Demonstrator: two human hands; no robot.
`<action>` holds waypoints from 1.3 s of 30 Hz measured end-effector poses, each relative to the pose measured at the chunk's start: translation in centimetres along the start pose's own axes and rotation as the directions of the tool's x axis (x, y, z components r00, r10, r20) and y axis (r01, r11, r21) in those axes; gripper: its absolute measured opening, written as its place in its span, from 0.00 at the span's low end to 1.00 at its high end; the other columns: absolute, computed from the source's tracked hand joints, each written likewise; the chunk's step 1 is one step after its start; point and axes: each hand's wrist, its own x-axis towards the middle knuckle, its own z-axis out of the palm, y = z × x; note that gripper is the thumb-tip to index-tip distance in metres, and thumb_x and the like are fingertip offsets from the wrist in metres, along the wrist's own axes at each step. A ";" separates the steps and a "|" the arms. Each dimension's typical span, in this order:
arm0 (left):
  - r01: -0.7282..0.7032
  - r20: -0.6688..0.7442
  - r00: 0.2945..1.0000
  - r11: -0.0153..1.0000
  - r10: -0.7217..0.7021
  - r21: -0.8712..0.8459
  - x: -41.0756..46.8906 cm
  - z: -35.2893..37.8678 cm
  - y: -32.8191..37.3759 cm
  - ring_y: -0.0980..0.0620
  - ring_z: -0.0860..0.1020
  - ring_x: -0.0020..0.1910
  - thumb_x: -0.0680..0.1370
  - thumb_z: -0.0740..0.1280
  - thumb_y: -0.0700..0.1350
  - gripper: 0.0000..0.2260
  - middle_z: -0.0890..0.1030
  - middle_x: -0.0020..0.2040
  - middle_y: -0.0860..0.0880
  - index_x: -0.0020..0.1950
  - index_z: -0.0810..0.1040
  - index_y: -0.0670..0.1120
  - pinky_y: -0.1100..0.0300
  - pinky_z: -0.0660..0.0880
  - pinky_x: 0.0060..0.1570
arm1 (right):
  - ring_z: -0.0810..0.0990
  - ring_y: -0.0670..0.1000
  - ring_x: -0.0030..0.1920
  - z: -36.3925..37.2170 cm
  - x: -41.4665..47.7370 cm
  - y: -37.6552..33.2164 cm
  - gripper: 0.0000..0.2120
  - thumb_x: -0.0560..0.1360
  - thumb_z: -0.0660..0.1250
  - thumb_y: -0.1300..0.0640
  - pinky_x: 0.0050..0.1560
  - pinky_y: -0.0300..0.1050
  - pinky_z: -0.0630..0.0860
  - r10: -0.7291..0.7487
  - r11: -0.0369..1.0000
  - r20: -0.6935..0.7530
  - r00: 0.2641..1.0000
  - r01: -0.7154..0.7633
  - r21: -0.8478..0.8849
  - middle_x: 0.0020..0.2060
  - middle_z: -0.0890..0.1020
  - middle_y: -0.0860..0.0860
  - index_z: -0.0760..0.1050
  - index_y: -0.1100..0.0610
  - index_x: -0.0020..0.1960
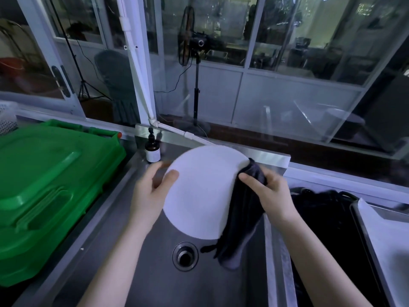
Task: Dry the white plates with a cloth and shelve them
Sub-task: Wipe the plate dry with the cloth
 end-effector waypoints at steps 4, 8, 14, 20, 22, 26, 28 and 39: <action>0.048 -0.121 0.990 0.985 -0.068 -0.163 -1.7 2.3 -1.4 0.60 0.79 0.52 0.83 0.65 0.48 0.07 0.84 0.53 0.56 0.59 0.79 0.50 0.62 0.74 0.53 | 0.85 0.51 0.47 1.2 -1.6 2.3 0.03 0.74 0.72 0.60 0.48 0.46 0.79 0.220 0.950 -0.067 0.973 -0.198 0.243 0.45 0.87 0.55 0.84 0.54 0.43; -0.029 -0.074 0.997 0.998 0.025 -0.058 -1.0 1.6 -0.5 0.60 0.76 0.40 0.84 0.62 0.44 0.07 0.82 0.42 0.55 0.50 0.79 0.48 0.67 0.72 0.41 | 0.84 0.48 0.44 0.2 -1.1 1.7 0.03 0.73 0.73 0.58 0.47 0.46 0.78 0.216 0.974 -0.008 0.976 -0.215 0.078 0.41 0.87 0.51 0.84 0.53 0.41; -0.331 0.239 0.934 0.895 0.265 0.300 1.4 0.8 2.5 0.53 0.67 0.31 0.82 0.67 0.48 0.02 0.73 0.33 0.47 0.50 0.78 0.51 0.66 0.63 0.32 | 0.71 0.42 0.35 -0.1 2.6 -2.8 0.11 0.71 0.76 0.56 0.39 0.39 0.69 -0.099 0.849 0.303 0.948 0.239 -0.471 0.32 0.77 0.51 0.76 0.61 0.38; -0.369 0.364 0.898 0.872 0.246 0.322 1.9 1.4 3.5 0.57 0.78 0.41 0.78 0.71 0.52 0.04 0.82 0.42 0.58 0.51 0.79 0.59 0.70 0.69 0.38 | 0.68 0.41 0.31 1.2 2.6 -2.7 0.08 0.71 0.76 0.54 0.37 0.40 0.67 -0.142 0.768 0.374 0.916 0.340 -0.543 0.28 0.75 0.49 0.78 0.52 0.38; -0.230 0.232 0.955 0.956 0.185 0.181 1.7 0.5 2.7 0.64 0.80 0.48 0.74 0.71 0.54 0.06 0.83 0.48 0.64 0.51 0.81 0.61 0.71 0.72 0.47 | 0.67 0.45 0.33 0.5 2.3 -1.7 0.12 0.72 0.75 0.55 0.37 0.45 0.66 -0.137 0.832 0.291 0.947 0.270 -0.485 0.29 0.71 0.53 0.76 0.61 0.38; 0.029 -0.033 0.999 0.993 -0.033 -0.112 -0.4 0.8 0.2 0.64 0.82 0.47 0.70 0.69 0.57 0.08 0.85 0.47 0.63 0.48 0.81 0.64 0.59 0.75 0.47 | 0.82 0.49 0.44 0.1 0.5 0.4 0.03 0.74 0.73 0.59 0.49 0.47 0.78 0.067 0.997 0.021 0.998 -0.068 0.029 0.41 0.85 0.51 0.82 0.59 0.45; 0.047 -0.078 0.995 0.980 -0.063 -0.193 -1.3 1.6 -0.2 0.65 0.82 0.46 0.73 0.69 0.54 0.06 0.85 0.47 0.63 0.47 0.81 0.67 0.63 0.75 0.45 | 0.84 0.52 0.51 0.6 -0.4 1.5 0.04 0.74 0.73 0.59 0.54 0.50 0.79 0.176 0.973 -0.013 0.984 -0.172 0.154 0.47 0.86 0.53 0.84 0.56 0.48; -0.210 0.238 0.956 0.968 0.173 0.137 2.4 -0.6 3.3 0.50 0.79 0.39 0.76 0.69 0.54 0.05 0.83 0.41 0.51 0.47 0.79 0.54 0.57 0.73 0.43 | 0.78 0.44 0.39 -0.1 1.9 -3.1 0.08 0.72 0.76 0.57 0.44 0.45 0.76 -0.085 0.922 0.190 0.978 0.150 -0.357 0.38 0.84 0.56 0.80 0.61 0.44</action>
